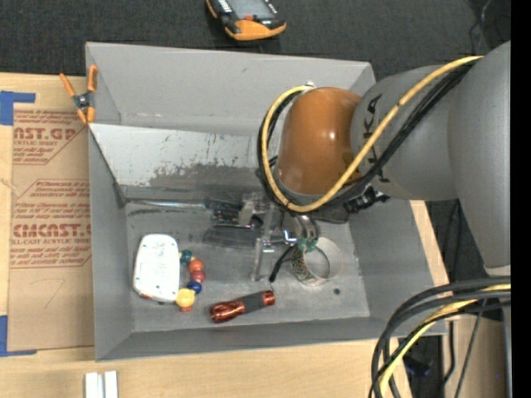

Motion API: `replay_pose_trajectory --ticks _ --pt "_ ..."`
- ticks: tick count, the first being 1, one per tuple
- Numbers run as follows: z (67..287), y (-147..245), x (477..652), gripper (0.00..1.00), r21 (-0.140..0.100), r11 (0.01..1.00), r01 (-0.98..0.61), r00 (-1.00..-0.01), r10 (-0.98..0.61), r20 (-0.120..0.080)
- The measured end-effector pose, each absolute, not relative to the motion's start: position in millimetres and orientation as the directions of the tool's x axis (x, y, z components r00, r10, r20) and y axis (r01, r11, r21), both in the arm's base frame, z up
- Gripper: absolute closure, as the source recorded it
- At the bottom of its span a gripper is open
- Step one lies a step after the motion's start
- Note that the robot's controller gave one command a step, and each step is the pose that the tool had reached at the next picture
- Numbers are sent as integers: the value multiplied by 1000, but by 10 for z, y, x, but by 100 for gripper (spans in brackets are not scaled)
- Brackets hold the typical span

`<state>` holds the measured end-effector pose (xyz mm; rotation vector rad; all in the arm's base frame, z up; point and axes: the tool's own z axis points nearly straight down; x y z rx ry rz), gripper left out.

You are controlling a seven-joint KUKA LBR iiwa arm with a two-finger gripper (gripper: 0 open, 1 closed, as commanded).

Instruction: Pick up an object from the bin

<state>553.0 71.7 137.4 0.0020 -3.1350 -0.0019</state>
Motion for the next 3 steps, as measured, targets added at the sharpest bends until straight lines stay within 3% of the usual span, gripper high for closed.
replay_pose_trajectory --ticks 1,2,3 --pt "1417 714 5550 0 2 1000 0 -1000 0 -1" --pt "706 652 4906 0 2 988 -154 -988 -154 -7" --pt "1057 739 4797 0 1 983 -181 -983 -181 -8"
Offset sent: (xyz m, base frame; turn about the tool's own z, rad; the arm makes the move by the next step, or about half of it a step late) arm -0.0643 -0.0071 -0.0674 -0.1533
